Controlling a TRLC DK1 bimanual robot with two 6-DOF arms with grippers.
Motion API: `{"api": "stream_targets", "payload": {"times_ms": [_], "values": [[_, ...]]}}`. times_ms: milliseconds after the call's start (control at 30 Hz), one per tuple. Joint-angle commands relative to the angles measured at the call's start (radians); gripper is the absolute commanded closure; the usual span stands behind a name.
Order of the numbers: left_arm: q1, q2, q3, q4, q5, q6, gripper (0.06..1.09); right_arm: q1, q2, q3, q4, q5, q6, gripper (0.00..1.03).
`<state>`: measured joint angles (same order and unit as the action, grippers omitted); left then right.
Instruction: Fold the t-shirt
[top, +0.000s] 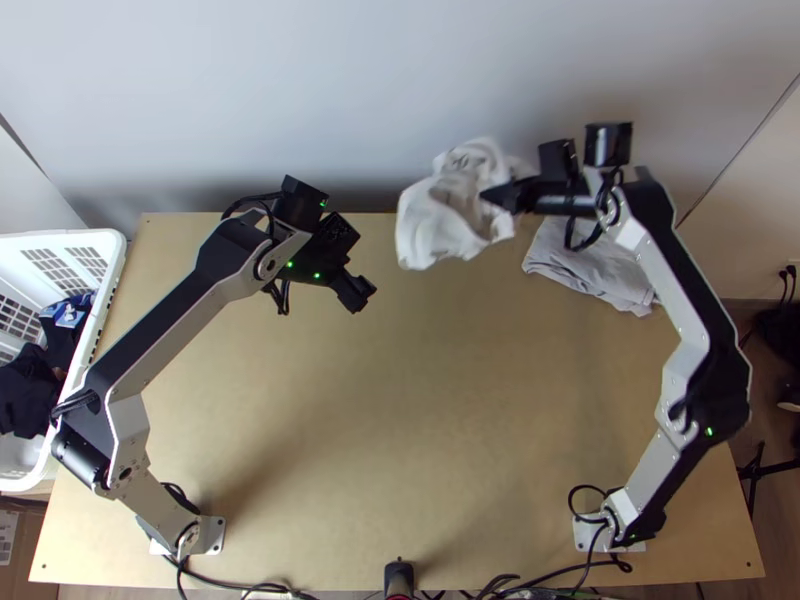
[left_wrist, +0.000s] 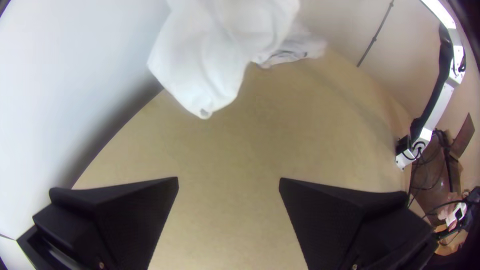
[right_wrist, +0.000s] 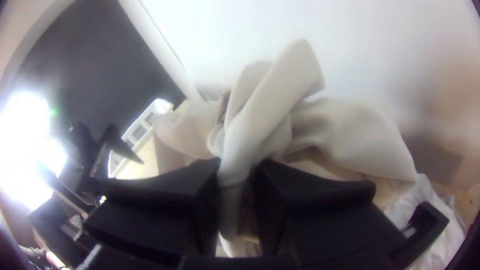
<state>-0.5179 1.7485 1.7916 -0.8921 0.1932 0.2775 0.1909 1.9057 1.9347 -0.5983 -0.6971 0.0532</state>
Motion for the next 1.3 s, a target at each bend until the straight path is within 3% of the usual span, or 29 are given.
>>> {"api": "stream_targets", "payload": {"times_ms": [0,400,1067,1267], "values": [[-0.001,-0.007,-0.001,-0.004,0.0,0.0,0.1,-0.136,0.135,0.202,-0.008,0.013,0.05,1.0],[0.006,-0.009,-0.001,-0.001,-0.001,0.009,0.1,-0.312,0.204,0.224,-0.078,0.025,0.043,1.0],[0.036,-0.006,0.023,-0.005,-0.001,0.022,0.1,-0.433,0.228,0.173,-0.212,0.024,0.03,1.0],[0.039,-0.006,0.029,-0.005,-0.001,0.028,0.1,-0.502,0.208,0.058,-0.228,0.038,0.0,1.0]]}}
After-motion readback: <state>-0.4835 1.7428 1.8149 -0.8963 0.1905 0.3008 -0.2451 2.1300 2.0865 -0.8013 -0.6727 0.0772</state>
